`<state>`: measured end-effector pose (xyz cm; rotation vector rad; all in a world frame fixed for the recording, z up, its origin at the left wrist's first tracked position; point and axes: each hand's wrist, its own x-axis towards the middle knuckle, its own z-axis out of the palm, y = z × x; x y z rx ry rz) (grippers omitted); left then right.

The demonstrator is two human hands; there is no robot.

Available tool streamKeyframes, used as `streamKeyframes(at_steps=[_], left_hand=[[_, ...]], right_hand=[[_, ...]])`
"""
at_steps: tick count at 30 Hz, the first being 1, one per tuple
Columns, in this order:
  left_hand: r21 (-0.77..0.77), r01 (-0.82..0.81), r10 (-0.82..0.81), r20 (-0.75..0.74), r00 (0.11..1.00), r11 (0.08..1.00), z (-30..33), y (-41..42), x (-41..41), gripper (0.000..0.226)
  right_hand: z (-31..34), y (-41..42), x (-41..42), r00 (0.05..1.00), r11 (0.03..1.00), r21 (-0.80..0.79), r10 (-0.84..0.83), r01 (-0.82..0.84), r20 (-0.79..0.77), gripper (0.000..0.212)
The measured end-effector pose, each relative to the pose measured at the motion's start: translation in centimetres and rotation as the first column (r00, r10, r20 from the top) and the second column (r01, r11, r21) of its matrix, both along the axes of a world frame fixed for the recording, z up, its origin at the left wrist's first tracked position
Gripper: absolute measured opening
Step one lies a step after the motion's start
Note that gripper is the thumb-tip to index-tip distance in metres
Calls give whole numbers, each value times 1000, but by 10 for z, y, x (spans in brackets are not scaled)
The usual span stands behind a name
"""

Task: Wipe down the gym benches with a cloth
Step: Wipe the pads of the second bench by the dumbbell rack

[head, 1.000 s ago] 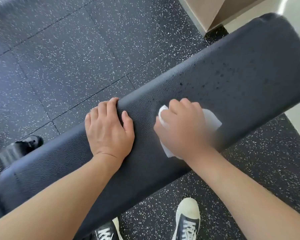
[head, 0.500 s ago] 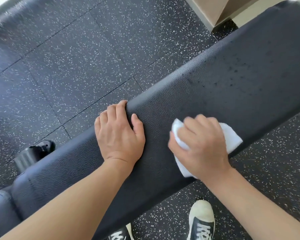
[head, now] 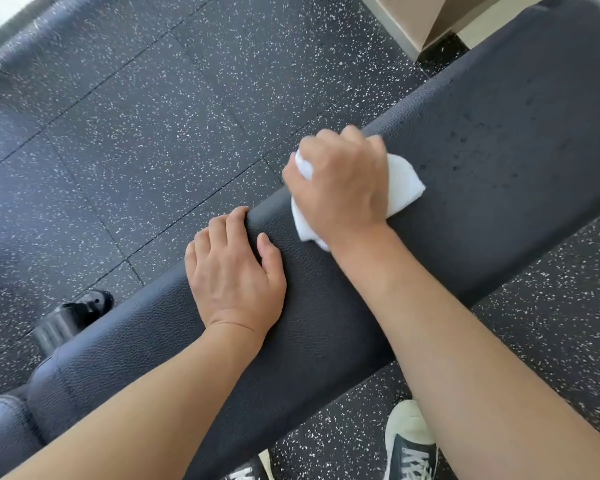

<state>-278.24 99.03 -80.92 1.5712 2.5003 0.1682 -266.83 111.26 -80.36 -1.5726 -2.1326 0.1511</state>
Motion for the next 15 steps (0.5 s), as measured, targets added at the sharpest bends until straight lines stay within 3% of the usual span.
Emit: streamKeyframes(at_steps=[4, 7, 9, 11, 15], left_hand=[[-4, -3, 3, 3, 1000, 1000, 0, 0, -1, 56], [4, 1, -1, 2, 1000, 1000, -1, 0, -1, 55], [-6, 4, -4, -1, 1000, 1000, -2, 0, -1, 55], [-14, 2, -2, -3, 1000, 1000, -2, -1, -1, 54], [-7, 1, -1, 13, 1000, 1000, 1, -1, -1, 55]], right_hand=[[-6, -63, 17, 967, 966, 66, 253, -251, -20, 29], [-12, -102, 76, 909, 904, 111, 416, -413, -6, 33], [-13, -96, 120, 928, 918, 134, 367, -373, 67, 34], [-13, -73, 145, 976, 967, 143, 200, -211, 89, 38], [-6, -31, 121, 998, 992, 110, -63, 60, 31, 42]])
